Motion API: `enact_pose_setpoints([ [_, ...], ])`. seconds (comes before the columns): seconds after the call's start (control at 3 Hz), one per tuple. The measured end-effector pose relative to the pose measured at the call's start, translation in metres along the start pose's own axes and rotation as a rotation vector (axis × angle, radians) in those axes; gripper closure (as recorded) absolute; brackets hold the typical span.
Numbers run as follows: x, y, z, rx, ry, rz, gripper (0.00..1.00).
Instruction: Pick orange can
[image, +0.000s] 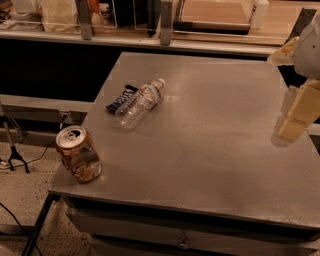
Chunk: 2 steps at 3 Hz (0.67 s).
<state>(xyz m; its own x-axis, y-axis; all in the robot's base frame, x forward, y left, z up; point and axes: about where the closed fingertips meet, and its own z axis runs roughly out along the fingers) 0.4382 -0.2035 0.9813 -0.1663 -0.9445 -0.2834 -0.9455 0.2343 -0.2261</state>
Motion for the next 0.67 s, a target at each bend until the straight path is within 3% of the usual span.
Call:
enact_pose_setpoints([
  [0.33,-0.059,0.019,0.0,-0.088,-0.166,-0.136,0.0],
  [0.67,-0.154,0.057,0.009,-0.199,-0.292,-0.331,0.0],
])
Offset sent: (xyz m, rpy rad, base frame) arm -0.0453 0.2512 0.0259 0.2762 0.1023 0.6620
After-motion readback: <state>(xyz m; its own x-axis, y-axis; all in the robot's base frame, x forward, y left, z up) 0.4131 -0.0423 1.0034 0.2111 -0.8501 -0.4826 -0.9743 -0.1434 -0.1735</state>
